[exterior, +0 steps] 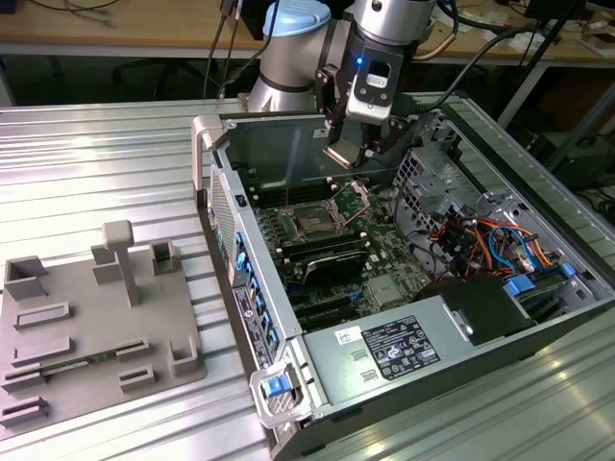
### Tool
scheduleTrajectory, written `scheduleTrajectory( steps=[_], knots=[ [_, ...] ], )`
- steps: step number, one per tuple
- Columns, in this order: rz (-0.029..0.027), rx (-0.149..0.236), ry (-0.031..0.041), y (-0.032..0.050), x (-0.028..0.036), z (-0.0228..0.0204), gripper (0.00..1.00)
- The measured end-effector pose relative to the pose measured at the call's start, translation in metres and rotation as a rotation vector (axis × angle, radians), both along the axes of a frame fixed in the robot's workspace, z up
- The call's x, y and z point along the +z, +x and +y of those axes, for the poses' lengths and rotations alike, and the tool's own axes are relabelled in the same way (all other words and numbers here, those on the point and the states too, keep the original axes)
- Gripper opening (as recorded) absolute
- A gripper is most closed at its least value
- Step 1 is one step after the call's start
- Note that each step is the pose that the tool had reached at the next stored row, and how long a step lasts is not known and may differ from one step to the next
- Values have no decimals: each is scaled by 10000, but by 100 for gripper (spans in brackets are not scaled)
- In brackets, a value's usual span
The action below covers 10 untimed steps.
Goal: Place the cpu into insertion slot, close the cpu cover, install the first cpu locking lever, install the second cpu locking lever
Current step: 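Place the cpu into insertion slot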
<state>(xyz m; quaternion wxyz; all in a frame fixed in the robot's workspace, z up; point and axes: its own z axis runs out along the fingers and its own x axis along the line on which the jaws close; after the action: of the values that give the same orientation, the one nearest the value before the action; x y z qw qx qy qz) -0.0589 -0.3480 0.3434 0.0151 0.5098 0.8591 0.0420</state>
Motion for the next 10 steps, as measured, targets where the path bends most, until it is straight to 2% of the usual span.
scheduleTrajectory(
  steps=[7, 10],
  knots=[
    [-1, -23, 2, -5, -5, 0, 55],
    [-1, -412, 2, -4, -16, 0, 55]
  ],
)
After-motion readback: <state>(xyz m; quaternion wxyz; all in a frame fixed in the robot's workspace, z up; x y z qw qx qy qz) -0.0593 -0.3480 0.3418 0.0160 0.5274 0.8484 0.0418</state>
